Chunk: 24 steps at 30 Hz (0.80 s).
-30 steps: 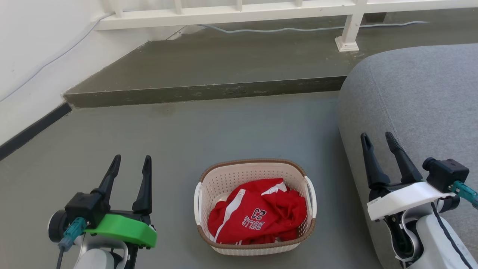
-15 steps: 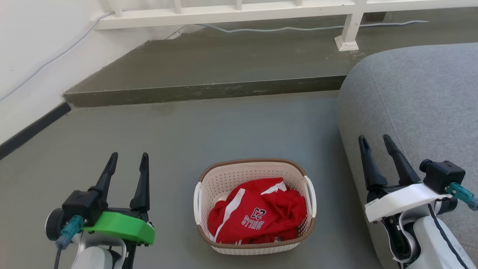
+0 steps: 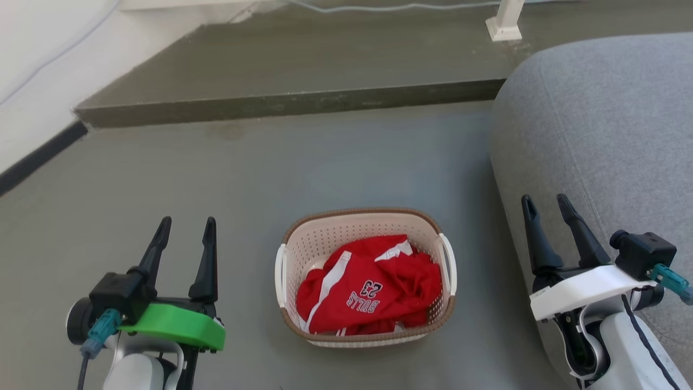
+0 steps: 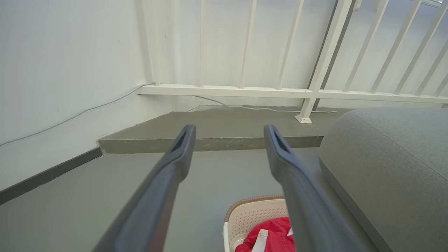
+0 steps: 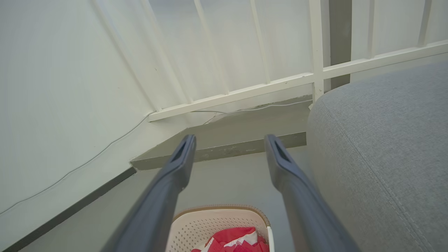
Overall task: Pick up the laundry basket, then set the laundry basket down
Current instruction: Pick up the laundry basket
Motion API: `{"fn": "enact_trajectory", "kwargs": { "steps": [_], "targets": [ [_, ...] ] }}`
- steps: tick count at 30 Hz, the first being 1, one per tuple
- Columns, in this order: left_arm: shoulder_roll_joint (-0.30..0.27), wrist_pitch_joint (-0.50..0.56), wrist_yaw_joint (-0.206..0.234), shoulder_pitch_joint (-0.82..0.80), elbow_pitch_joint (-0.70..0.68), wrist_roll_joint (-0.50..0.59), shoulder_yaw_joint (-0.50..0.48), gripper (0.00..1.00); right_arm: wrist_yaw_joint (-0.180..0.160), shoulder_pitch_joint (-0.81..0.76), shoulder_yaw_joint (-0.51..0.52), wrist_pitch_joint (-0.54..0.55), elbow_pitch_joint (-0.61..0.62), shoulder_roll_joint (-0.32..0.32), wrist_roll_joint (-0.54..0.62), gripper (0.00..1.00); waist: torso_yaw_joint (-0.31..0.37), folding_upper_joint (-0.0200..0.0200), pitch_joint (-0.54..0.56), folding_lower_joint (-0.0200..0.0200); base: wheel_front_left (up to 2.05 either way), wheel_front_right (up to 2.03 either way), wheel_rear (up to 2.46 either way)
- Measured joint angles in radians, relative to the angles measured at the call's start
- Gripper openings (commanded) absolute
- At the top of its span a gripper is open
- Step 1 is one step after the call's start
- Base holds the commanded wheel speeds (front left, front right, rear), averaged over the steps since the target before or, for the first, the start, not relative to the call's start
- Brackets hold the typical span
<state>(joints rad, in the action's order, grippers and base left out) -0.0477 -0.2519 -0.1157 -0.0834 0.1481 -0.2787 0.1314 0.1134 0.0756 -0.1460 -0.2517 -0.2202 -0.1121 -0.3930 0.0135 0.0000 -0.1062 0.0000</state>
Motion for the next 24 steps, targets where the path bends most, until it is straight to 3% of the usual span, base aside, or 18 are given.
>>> {"fn": "enact_trajectory", "kwargs": {
  "steps": [24],
  "targets": [
    [0.003, 0.0, -0.008, -0.173, 0.038, -0.022, 0.024, 1.0, 0.001, 0.171, 0.004, 0.0, -0.086, 0.016, 0.016, 1.0, 0.04, 0.0, -0.267, 0.0, 0.0, 0.0, 0.0]
  ]
}}
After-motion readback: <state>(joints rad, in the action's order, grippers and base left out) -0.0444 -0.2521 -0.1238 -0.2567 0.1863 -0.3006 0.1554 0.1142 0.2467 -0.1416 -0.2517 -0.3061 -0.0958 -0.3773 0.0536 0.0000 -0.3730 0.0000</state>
